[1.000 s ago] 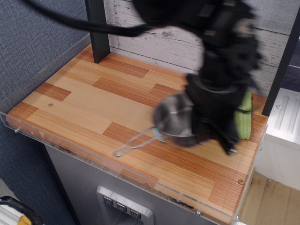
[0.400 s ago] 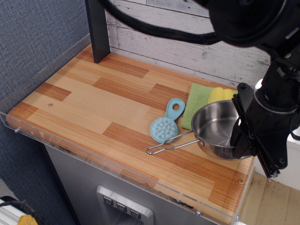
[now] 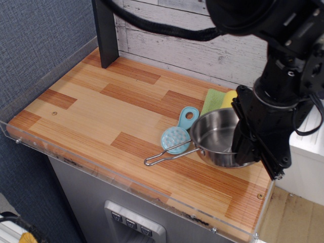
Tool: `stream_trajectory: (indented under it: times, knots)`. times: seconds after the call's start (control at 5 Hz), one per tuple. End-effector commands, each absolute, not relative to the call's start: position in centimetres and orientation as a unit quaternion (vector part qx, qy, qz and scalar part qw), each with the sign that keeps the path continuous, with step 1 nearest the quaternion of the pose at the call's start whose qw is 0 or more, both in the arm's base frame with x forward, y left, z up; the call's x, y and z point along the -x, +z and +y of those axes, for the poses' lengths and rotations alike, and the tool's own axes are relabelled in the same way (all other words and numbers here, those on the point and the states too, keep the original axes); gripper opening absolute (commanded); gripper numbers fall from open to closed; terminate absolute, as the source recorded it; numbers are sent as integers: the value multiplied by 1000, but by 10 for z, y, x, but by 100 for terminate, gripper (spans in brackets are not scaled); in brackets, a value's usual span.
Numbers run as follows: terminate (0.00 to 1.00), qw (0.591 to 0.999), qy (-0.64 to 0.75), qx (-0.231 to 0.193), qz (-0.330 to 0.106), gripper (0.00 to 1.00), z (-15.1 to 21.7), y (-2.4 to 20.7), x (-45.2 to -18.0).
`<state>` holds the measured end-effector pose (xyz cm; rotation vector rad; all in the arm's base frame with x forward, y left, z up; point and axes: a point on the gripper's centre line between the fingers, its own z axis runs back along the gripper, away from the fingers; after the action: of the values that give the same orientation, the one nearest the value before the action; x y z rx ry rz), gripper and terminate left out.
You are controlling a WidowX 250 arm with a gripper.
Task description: Place the silver pot on the far edge of the table.
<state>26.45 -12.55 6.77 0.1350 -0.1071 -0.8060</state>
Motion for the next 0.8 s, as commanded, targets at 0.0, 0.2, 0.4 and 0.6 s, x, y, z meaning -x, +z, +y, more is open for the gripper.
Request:
stream_trajectory:
  times: [0.0, 0.2, 0.4, 0.6]
  knots:
    - [0, 898, -438, -40, -25, 0, -139, 61, -252]
    - [0, 893, -449, -25, -10, 0, -146, 57, -245]
    - [0, 894, -447, -26, -8, 0, -145, 59, -240]
    - [0, 904, -426, -25, -12, 100, -135, 69, -238]
